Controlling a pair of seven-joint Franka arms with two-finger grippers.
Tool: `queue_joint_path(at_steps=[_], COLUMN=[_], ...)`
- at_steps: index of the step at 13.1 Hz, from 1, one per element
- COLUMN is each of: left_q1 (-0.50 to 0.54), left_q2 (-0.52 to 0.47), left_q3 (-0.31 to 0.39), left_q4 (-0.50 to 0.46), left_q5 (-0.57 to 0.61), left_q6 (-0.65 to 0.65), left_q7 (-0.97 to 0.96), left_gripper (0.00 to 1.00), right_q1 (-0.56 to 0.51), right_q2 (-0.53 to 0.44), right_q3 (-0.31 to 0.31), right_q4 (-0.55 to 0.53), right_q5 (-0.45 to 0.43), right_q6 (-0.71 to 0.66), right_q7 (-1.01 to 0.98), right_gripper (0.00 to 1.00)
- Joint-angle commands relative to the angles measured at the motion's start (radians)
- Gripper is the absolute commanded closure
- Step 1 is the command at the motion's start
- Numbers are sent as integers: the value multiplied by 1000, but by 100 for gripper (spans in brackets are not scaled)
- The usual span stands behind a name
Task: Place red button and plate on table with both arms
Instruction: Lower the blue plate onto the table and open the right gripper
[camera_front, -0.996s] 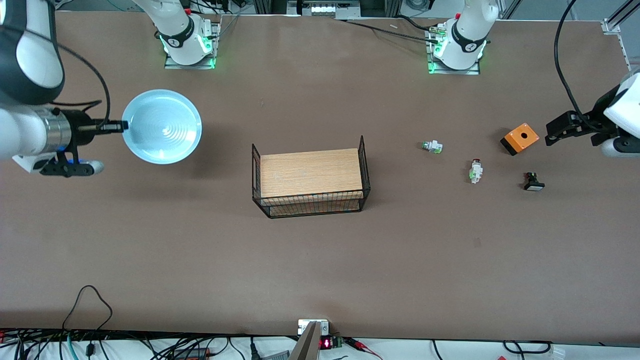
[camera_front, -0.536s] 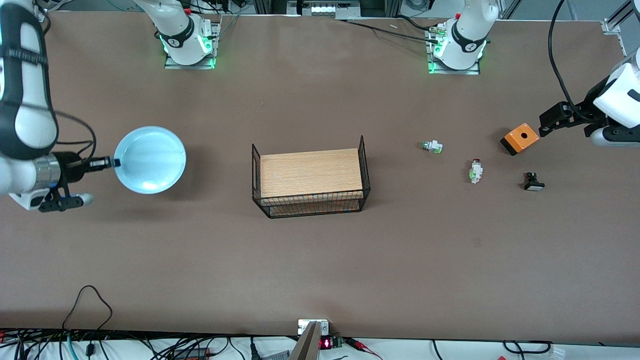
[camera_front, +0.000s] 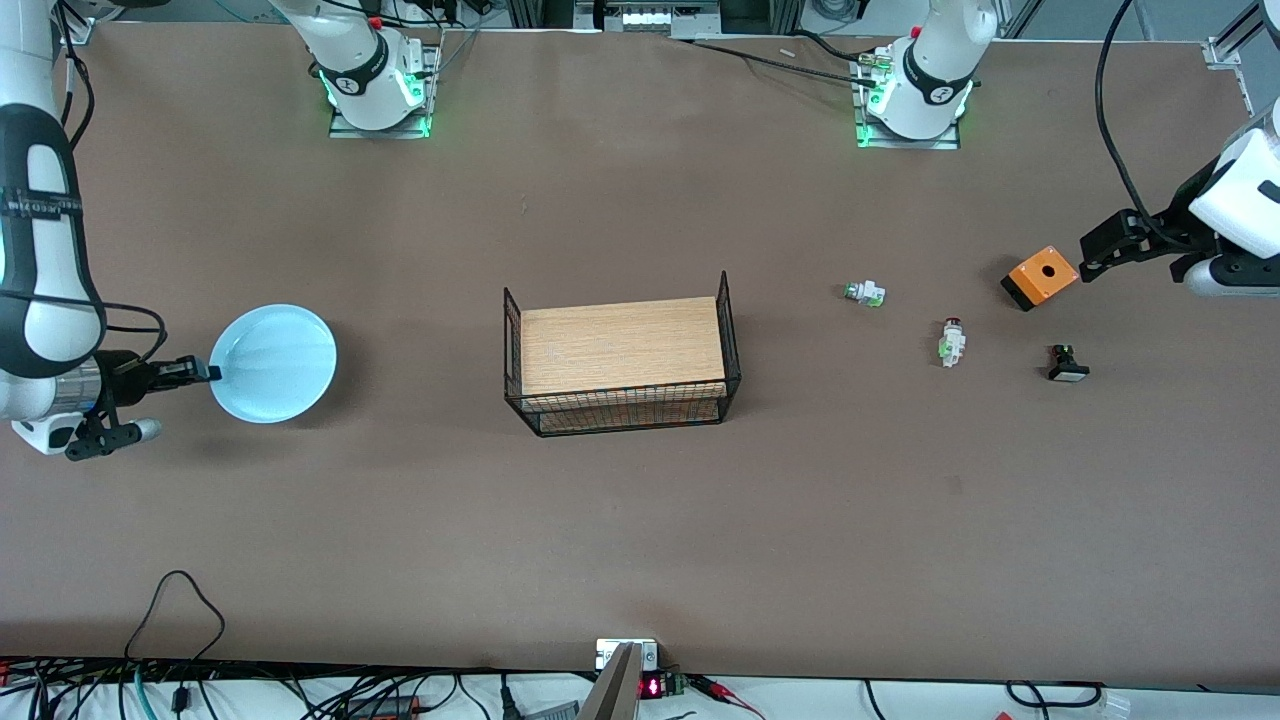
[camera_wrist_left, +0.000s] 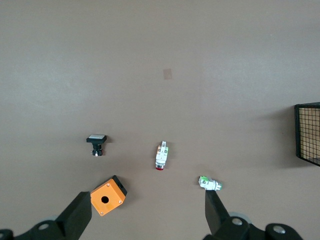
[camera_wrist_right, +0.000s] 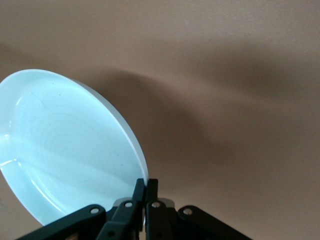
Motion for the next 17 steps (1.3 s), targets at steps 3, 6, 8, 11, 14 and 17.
queue_joint_path(at_steps=[3,6,8,11,14,17], left_q1=[7,7,7,7,7,7], left_q2=[-54,-59,-97,-165,-160,-143], left_q3=[-4,-4,-4,-6,-4,-4], left_q4=[-68,-75,-136,-230,-213,-168], left_q5=[-17,-20,-20,-22,-22,-22], left_q6=[36,36,90,145,123,57], left_q7=[-7,-5,-5,-5,-4,-7], left_gripper=[0,0,0,0,0,0], right_q1=[-67,-76,-76,-76,-101,-110], right_q2=[115,145,146,146,146,146], right_q3=[21,21,21,23,23,26], right_q4=[12,12,12,12,15,17], right_q5=[27,34,35,35,189,245], right_q6=[88,103,99,94,91,90], right_q7=[-89,-91,-87,-90,-91,-88], right_gripper=[100,100,99,86,49,19])
